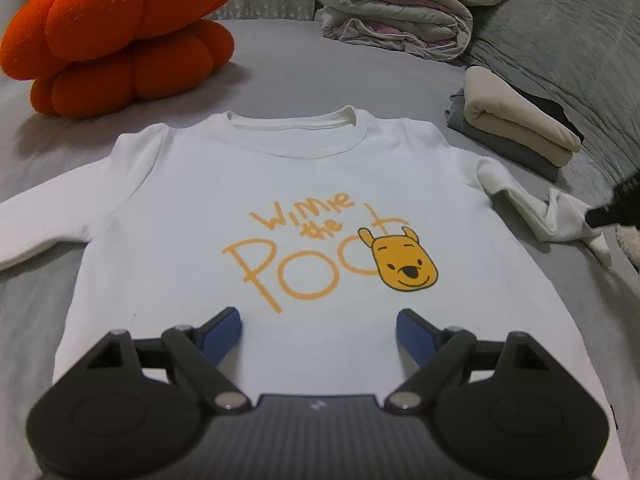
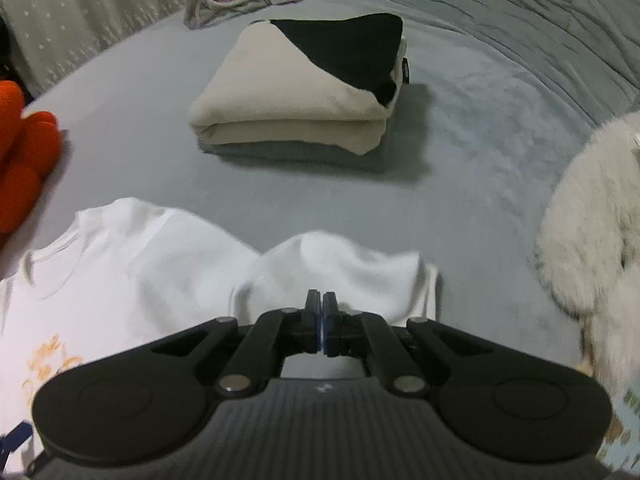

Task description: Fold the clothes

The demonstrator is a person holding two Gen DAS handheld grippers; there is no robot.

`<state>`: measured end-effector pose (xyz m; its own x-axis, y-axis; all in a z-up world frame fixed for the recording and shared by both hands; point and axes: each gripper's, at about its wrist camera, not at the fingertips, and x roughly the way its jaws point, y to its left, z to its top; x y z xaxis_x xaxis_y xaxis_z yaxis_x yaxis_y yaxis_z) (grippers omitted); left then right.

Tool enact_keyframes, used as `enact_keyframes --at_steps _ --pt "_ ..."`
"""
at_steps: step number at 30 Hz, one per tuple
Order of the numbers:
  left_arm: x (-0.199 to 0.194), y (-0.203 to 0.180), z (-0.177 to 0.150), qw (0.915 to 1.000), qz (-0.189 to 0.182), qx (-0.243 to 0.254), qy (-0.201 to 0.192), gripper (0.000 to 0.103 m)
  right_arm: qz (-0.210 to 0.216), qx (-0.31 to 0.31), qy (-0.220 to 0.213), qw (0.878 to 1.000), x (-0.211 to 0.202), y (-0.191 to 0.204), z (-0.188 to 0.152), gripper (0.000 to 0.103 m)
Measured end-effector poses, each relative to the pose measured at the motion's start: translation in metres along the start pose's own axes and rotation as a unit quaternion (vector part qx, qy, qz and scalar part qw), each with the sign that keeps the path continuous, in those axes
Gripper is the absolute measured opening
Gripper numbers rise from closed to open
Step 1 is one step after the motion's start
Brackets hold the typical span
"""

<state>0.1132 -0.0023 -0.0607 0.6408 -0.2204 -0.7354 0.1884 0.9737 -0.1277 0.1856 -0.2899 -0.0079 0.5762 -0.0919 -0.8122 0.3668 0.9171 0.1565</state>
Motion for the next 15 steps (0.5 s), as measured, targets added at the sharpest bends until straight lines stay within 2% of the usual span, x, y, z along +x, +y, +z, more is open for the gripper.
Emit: enact_keyframes --at_steps 5,6,8,10,11,15 --pt "-0.001 0.0 -0.002 1.0 0.004 0.0 0.001 0.086 0.012 0.015 -0.014 1.0 -0.011 -0.006 -0.013 0.003" --pt "-0.001 -0.001 -0.002 1.0 0.005 0.0 0.001 0.086 0.008 0.018 -0.017 1.0 -0.014 -0.006 -0.01 0.015" --pt "-0.001 -0.001 -0.002 1.0 0.007 0.002 0.001 0.086 -0.002 0.017 -0.021 1.0 -0.018 -0.005 -0.004 0.022" --pt "0.0 -0.001 -0.001 1.0 0.007 0.001 0.002 0.087 -0.005 0.012 -0.027 1.0 -0.02 -0.002 0.003 0.057" --pt "0.0 -0.001 -0.001 1.0 0.006 -0.001 0.002 0.087 -0.009 0.008 -0.032 0.999 -0.021 0.001 0.007 0.06" --pt "0.001 0.0 0.0 1.0 0.005 -0.003 0.003 0.088 -0.02 -0.009 -0.029 0.999 -0.01 0.016 0.023 0.06"
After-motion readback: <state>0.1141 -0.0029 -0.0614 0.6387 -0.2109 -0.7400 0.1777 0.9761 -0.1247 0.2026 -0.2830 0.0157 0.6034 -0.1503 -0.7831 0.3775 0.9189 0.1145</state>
